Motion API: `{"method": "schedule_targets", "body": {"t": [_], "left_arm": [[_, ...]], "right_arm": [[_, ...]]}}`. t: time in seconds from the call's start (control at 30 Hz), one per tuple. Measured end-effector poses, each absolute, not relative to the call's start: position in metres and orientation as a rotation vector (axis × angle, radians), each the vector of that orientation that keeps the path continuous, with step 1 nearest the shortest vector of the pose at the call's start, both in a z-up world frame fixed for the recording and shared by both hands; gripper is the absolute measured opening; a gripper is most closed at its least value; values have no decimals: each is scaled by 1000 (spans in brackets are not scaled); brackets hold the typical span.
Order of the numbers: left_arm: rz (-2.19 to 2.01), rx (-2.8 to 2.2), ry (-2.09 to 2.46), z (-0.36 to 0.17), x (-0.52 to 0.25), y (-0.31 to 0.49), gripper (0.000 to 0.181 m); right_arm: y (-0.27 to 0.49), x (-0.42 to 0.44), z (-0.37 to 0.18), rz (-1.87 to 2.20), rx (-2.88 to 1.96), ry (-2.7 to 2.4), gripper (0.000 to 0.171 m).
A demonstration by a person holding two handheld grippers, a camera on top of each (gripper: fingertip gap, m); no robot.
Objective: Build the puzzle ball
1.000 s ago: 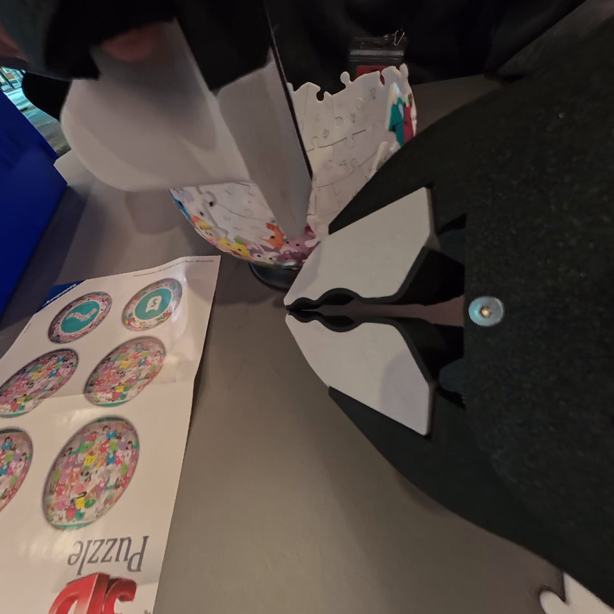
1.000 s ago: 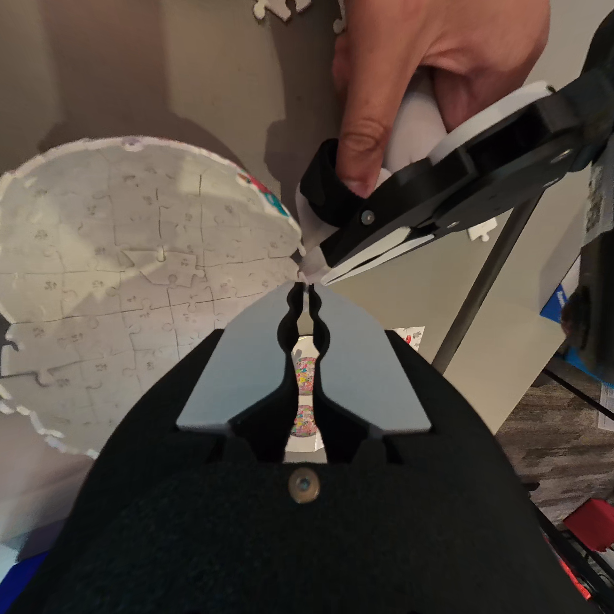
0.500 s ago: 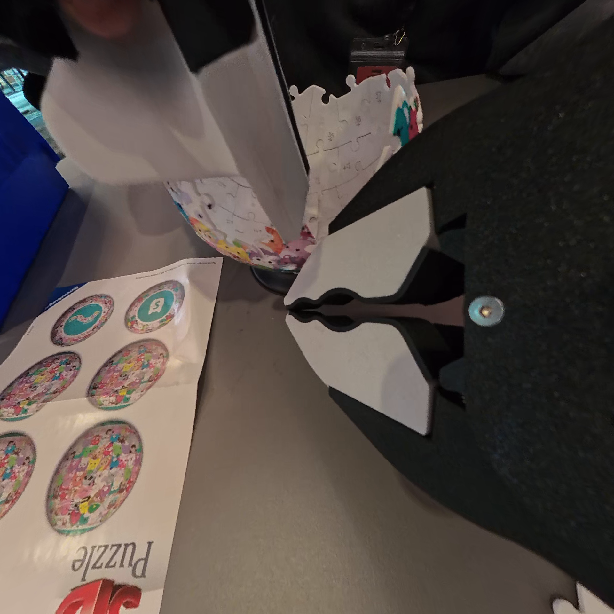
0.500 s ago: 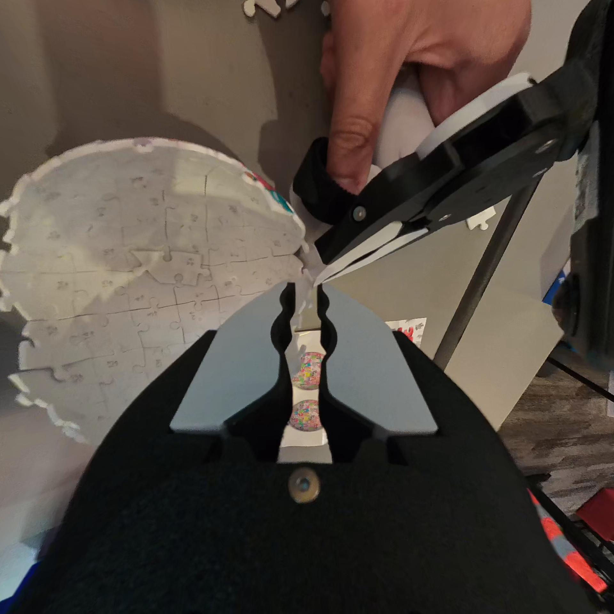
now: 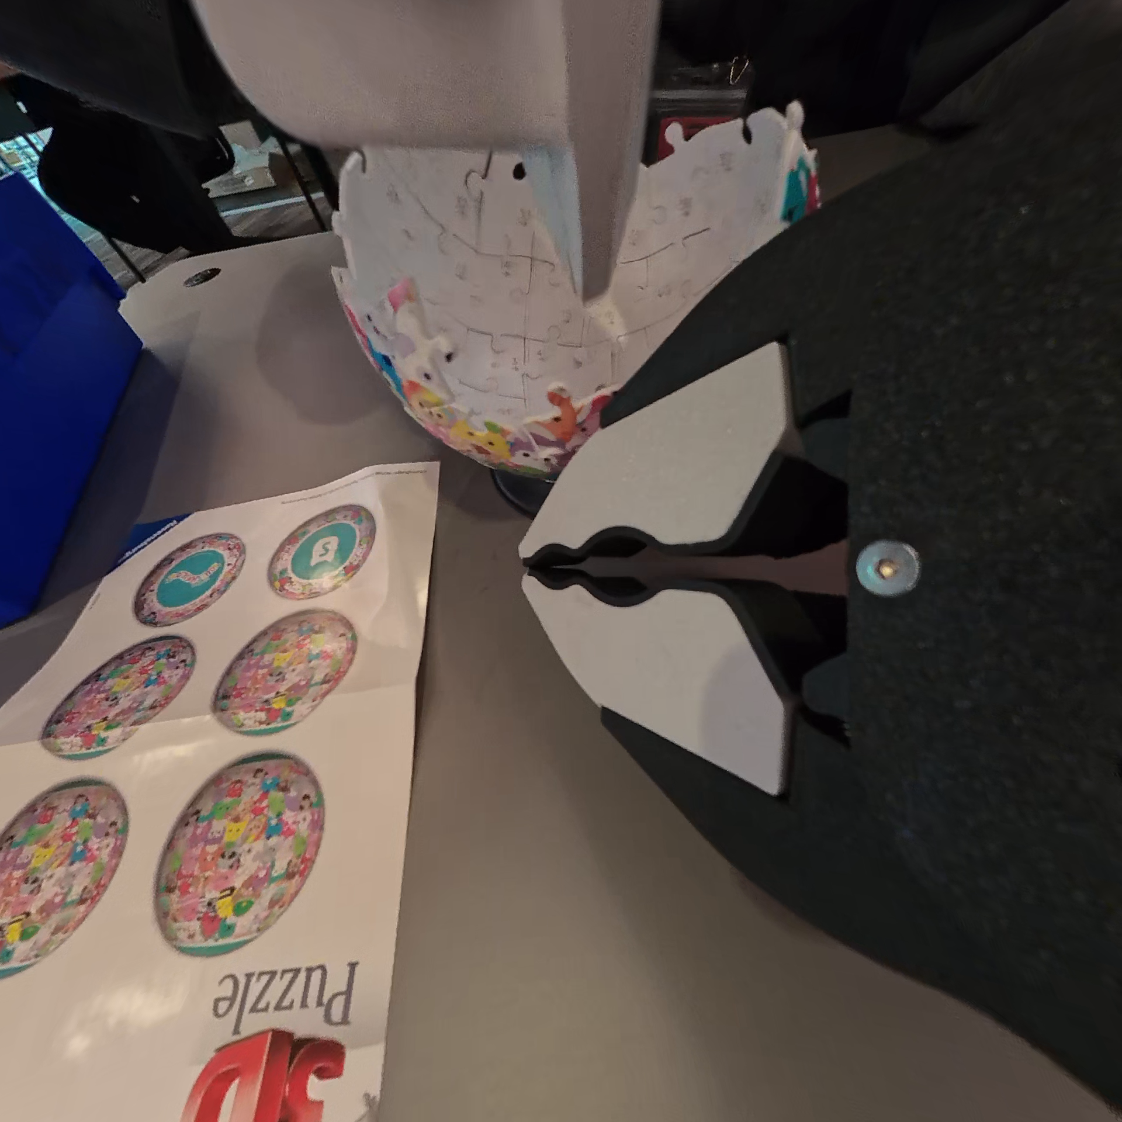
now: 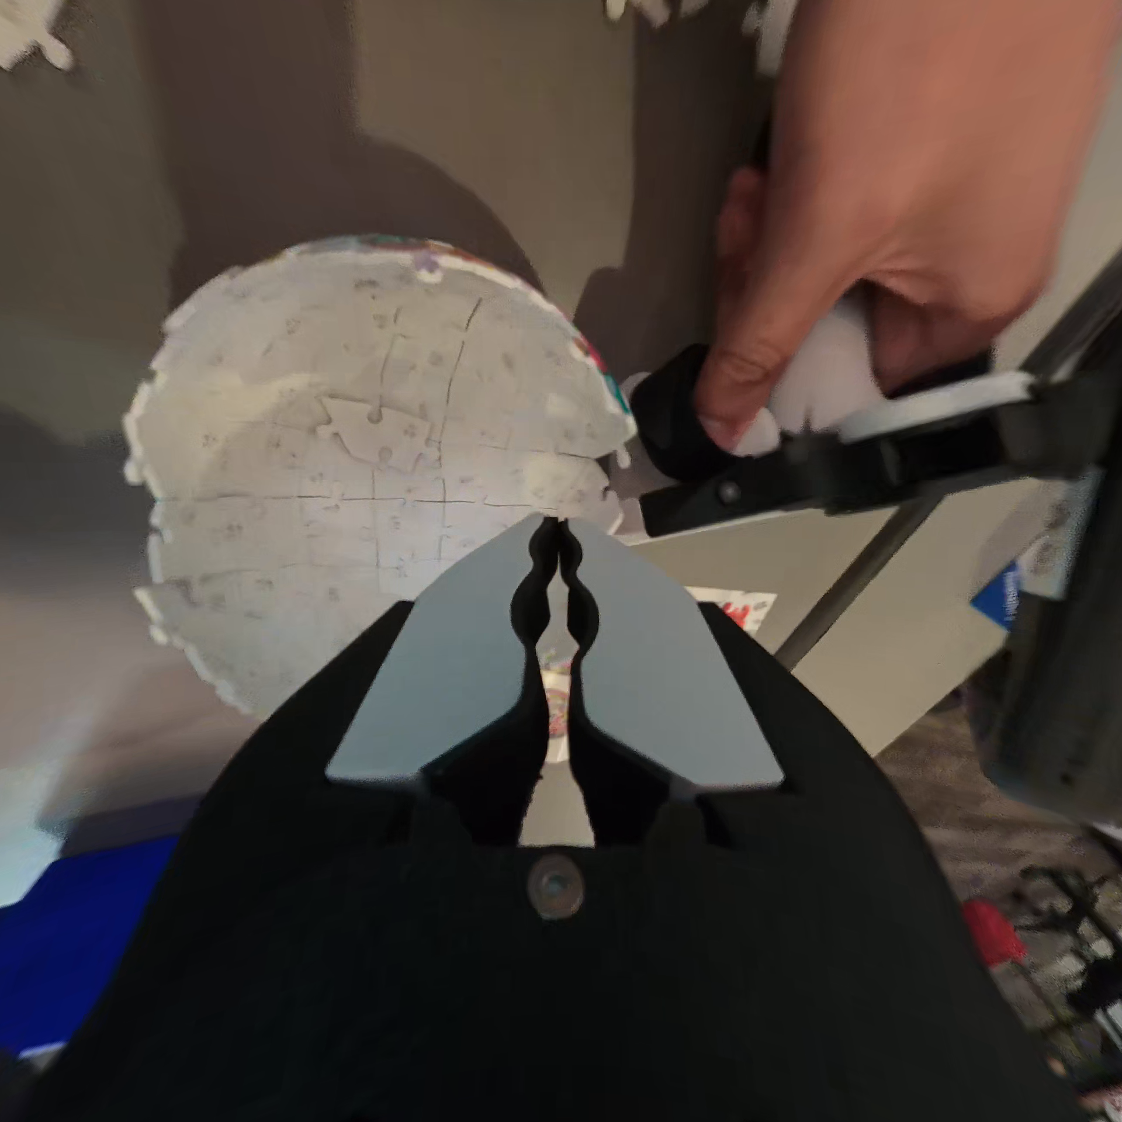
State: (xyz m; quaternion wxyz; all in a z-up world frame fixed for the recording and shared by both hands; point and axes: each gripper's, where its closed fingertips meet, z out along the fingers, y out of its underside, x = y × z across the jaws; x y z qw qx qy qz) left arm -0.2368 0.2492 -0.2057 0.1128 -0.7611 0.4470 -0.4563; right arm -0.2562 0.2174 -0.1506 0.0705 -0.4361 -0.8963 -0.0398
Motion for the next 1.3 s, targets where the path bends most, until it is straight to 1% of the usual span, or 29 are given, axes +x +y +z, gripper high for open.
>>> {"method": "schedule_targets", "body": {"t": [0.23,0.37,0.63,0.77,1.0,1.1,1.3], "left_arm": [[-1352,-2232,1377,-206,-231,251,0],[-1380,-2235,1377,-206,-230,251,0],[-1363,-2214,1443,-207,-225,242,0],[-1377,-2236,1398,-206,-229,246,0],[-1351,-2241,1390,-207,-232,250,0],[-1358,-2238,1386,-207,-231,250,0],[-1406,-2231,1398,-206,-228,245,0]], "right_arm": [[220,-249,-173,-409,-1442,-2693,0],[222,-247,-181,-427,-1547,-2670,0],[226,-247,-187,-457,-1579,-2610,0],[218,-247,-179,-426,-1554,-2620,0],[215,-247,-146,-394,-1558,-2589,0],[211,-249,-138,-368,-1408,-2629,0],[209,-261,-148,-391,-683,-2788,0]]}}
